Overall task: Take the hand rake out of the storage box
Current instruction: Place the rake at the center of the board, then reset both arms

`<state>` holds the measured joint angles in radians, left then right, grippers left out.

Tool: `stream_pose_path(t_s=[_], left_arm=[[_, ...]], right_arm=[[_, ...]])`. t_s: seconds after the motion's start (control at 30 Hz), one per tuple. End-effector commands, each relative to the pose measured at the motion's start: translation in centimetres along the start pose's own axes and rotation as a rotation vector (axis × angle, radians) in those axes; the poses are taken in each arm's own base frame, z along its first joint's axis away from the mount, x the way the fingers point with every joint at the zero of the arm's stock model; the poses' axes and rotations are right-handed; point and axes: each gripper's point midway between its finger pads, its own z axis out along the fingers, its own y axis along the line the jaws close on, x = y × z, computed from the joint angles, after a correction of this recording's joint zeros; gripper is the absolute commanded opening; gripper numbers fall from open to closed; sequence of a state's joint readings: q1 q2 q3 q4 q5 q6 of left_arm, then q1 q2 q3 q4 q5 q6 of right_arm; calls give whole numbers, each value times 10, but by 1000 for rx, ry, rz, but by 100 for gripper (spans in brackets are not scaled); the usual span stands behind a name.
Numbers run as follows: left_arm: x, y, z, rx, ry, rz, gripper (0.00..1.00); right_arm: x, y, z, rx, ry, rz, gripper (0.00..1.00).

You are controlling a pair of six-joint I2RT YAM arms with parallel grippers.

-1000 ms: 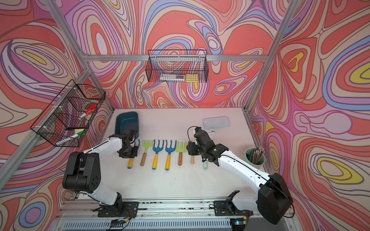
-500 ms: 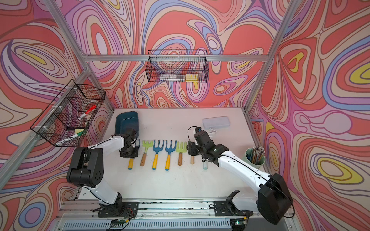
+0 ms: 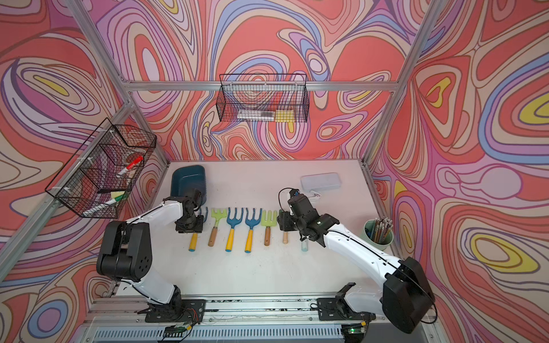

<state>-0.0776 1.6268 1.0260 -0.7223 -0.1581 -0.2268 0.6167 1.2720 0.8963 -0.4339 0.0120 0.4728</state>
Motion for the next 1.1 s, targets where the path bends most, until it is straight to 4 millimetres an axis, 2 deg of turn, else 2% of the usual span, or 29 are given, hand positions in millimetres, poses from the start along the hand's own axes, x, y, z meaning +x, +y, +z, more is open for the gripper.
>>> stream_pose_path(t_s=[0.0,0.13,0.17,0.2,0.27,0.33,0.37,0.4,0.57,0.63,0.73,0.8,0.93,1.0,1.07], left_arm=[[-13,6,-38,21,-70,-62,54],[-14,2,-68,33,-118,-98,55],[-14,-3,-78,44,-141,-94,55],[-14,-11,-88,54,-179,-69,56],[-15,-26,-108,79,-251,-25,60],[-17,-39,-126,128,-308,-13,70],[-19,-43,-134,151,-339,-14,87],[-20,-44,-140,168,-369,-19,99],[-29,-48,-161,243,-490,-70,99],[-35,-49,-165,252,-546,-79,99],[-50,-40,-163,198,-650,-103,99],[-59,-35,-164,156,-725,-84,99],[-76,-27,-161,63,-897,-32,99],[-78,-30,-155,50,-939,14,99],[-79,-37,-143,51,-947,71,100]], right_arm=[[3,-4,1,19,0,-2,58],[0,-2,0,13,-9,-31,60],[-2,-2,-2,13,-21,-40,73],[-5,-1,-5,10,-37,-51,97],[-11,-1,-10,15,-61,-72,98],[-14,-3,-14,28,-72,-90,98],[-15,-4,-15,39,-77,-102,98],[-16,-7,-17,57,-83,-115,98],[-31,-29,-35,173,-217,-190,98],[-39,-40,-48,219,-334,-234,98],[-48,-57,-67,301,-485,-329,98],[-50,-74,-74,381,-524,-362,98],[-59,-114,-86,481,-577,-260,98],[-64,-129,-83,477,-589,-206,98],[-66,-144,-71,497,-571,-166,98]])
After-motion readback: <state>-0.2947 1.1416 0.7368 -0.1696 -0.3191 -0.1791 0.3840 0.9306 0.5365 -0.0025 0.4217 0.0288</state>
